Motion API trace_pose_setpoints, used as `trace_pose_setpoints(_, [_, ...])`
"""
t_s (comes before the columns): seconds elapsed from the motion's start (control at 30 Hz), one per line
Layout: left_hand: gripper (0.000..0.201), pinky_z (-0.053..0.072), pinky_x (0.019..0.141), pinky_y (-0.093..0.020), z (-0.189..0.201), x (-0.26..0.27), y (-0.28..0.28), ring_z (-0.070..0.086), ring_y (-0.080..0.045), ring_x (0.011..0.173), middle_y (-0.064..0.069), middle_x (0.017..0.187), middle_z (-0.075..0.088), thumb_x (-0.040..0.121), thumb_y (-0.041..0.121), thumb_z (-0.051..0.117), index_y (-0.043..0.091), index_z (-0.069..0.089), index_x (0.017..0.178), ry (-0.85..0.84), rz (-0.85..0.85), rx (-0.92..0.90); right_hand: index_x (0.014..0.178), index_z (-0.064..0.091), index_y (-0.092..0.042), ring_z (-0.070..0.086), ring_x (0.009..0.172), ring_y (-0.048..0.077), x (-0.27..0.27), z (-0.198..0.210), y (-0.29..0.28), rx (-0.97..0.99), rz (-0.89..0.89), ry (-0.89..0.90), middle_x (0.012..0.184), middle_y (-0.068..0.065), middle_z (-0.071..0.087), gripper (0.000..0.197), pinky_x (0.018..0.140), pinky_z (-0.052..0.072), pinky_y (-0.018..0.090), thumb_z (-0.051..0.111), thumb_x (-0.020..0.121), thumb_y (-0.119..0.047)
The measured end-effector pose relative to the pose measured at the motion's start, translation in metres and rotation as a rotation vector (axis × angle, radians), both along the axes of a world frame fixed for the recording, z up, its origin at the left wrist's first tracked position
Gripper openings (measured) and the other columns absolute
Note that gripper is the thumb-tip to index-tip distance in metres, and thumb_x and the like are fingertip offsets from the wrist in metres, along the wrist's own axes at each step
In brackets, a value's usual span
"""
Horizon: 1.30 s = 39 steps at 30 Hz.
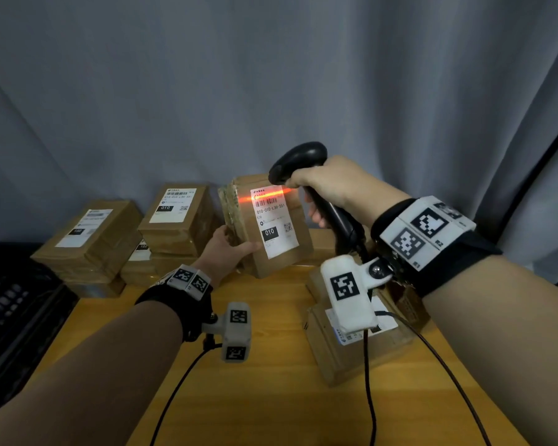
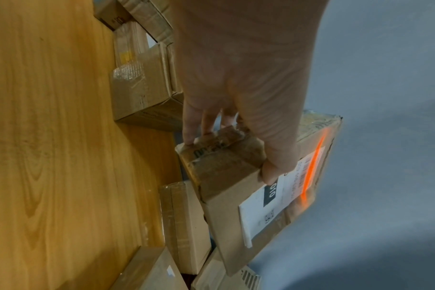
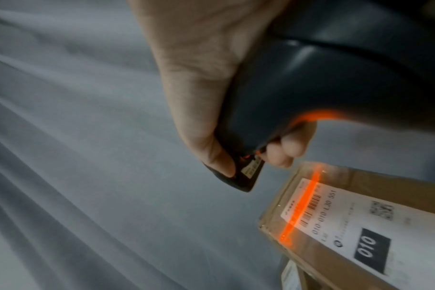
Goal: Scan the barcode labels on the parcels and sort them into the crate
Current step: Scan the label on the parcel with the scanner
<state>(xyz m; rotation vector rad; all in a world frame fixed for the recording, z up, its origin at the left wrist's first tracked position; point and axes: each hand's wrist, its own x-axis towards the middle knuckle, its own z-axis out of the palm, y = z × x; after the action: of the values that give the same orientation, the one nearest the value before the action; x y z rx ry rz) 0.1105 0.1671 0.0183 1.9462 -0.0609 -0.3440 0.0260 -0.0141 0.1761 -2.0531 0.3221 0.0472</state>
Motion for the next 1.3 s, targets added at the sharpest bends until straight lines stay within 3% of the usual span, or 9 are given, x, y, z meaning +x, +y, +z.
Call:
trace_pose_setpoints(0.13, [0.075, 0.050, 0.067, -0.021, 0.001, -0.002, 0.000, 0.058, -0.020, 0.107, -0.005, 0.128, 0.058, 0.079, 0.023, 0.077, 0.012, 0.037, 0.141, 0.007, 0.013, -0.018, 0.081, 0.065, 0.000, 0.061, 0.047, 0.024, 0.006, 0.011, -0.007, -0.048, 0.022, 0.088, 0.053, 0.011, 0.064, 0.034, 0.053, 0.056, 0.031, 0.066, 0.084, -0.034])
trace_pose_setpoints(0.37, [0.076, 0.053, 0.060, -0.023, 0.002, -0.004, -0.004, 0.061, -0.019, 0.101, -0.005, 0.127, 0.059, 0.078, 0.025, 0.077, 0.014, 0.036, 0.141, -0.005, 0.003, -0.006, 0.081, 0.063, -0.001, 0.059, 0.044, 0.022, 0.007, 0.007, -0.016, -0.027, 0.024, 0.101, 0.053, 0.010, 0.063, 0.033, 0.048, 0.054, 0.026, 0.067, 0.084, -0.033])
trace_pose_setpoints(0.47, [0.073, 0.055, 0.059, -0.025, 0.003, -0.005, -0.005, 0.062, -0.015, 0.093, -0.003, 0.123, 0.060, 0.079, 0.025, 0.077, 0.014, 0.038, 0.139, -0.008, -0.013, -0.013, 0.082, 0.063, -0.001, 0.058, 0.049, 0.022, 0.005, -0.002, -0.017, 0.120, 0.019, -0.027, 0.060, 0.011, 0.062, 0.028, 0.051, 0.053, 0.028, 0.068, 0.086, -0.029])
trace_pose_setpoints(0.67, [0.077, 0.051, 0.095, -0.047, 0.000, -0.020, 0.000, 0.058, -0.025, 0.110, -0.007, 0.127, 0.056, 0.078, 0.035, 0.075, 0.017, 0.033, 0.140, 0.116, 0.173, -0.213, 0.085, 0.060, -0.014, 0.052, 0.047, 0.017, -0.004, -0.054, -0.025, 0.163, -0.029, -0.216, 0.054, 0.000, 0.054, 0.012, 0.047, 0.046, 0.025, 0.070, 0.086, -0.020])
trace_pose_setpoints(0.8, [0.048, 0.052, 0.087, -0.039, 0.005, -0.039, 0.011, 0.060, -0.023, 0.102, -0.008, 0.114, 0.060, 0.087, 0.038, 0.064, 0.016, 0.044, 0.124, 0.148, 0.342, -0.376, 0.118, 0.061, -0.022, 0.063, 0.096, 0.014, -0.015, -0.097, -0.027, 0.260, -0.034, -0.131, 0.102, -0.003, 0.068, 0.036, 0.078, 0.050, 0.025, 0.072, 0.085, -0.029])
trace_pose_setpoints(0.93, [0.044, 0.052, 0.092, -0.047, 0.011, -0.054, 0.031, 0.060, -0.024, 0.105, -0.010, 0.122, 0.060, 0.089, 0.035, 0.062, 0.019, 0.047, 0.127, 0.114, 0.342, -0.462, 0.114, 0.062, -0.026, 0.062, 0.108, 0.017, -0.018, -0.119, -0.003, 0.437, 0.041, -0.049, 0.110, -0.001, 0.069, 0.034, 0.102, 0.045, 0.041, 0.074, 0.083, -0.027])
trace_pose_setpoints(1.03, [0.058, 0.051, 0.089, -0.050, 0.022, -0.057, 0.058, 0.052, -0.021, 0.116, 0.003, 0.131, 0.053, 0.087, 0.038, 0.063, 0.044, 0.036, 0.138, 0.157, 0.080, -0.418, 0.109, 0.065, -0.021, 0.065, 0.104, 0.021, -0.015, -0.126, 0.021, 0.460, 0.027, -0.130, 0.104, 0.002, 0.072, 0.030, 0.096, 0.049, 0.038, 0.075, 0.081, -0.019])
trace_pose_setpoints(1.1, [0.061, 0.055, 0.084, -0.047, 0.033, -0.051, 0.080, 0.050, -0.022, 0.120, 0.006, 0.132, 0.052, 0.086, 0.034, 0.065, 0.048, 0.036, 0.138, 0.138, 0.035, -0.417, 0.109, 0.064, -0.022, 0.066, 0.102, 0.019, -0.009, -0.124, 0.038, 0.496, 0.039, -0.172, 0.103, 0.001, 0.072, 0.029, 0.089, 0.052, 0.033, 0.074, 0.082, -0.015])
trace_pose_setpoints(1.3, [0.043, 0.057, 0.076, -0.036, 0.059, 0.003, 0.165, 0.059, -0.018, 0.107, 0.001, 0.117, 0.060, 0.090, 0.025, 0.061, 0.030, 0.049, 0.131, -0.083, 0.389, -0.560, 0.119, 0.060, -0.011, 0.065, 0.080, 0.013, 0.036, -0.111, 0.109, 0.567, 0.066, -0.263, 0.092, 0.000, 0.066, 0.034, 0.067, 0.057, 0.029, 0.069, 0.087, -0.012])
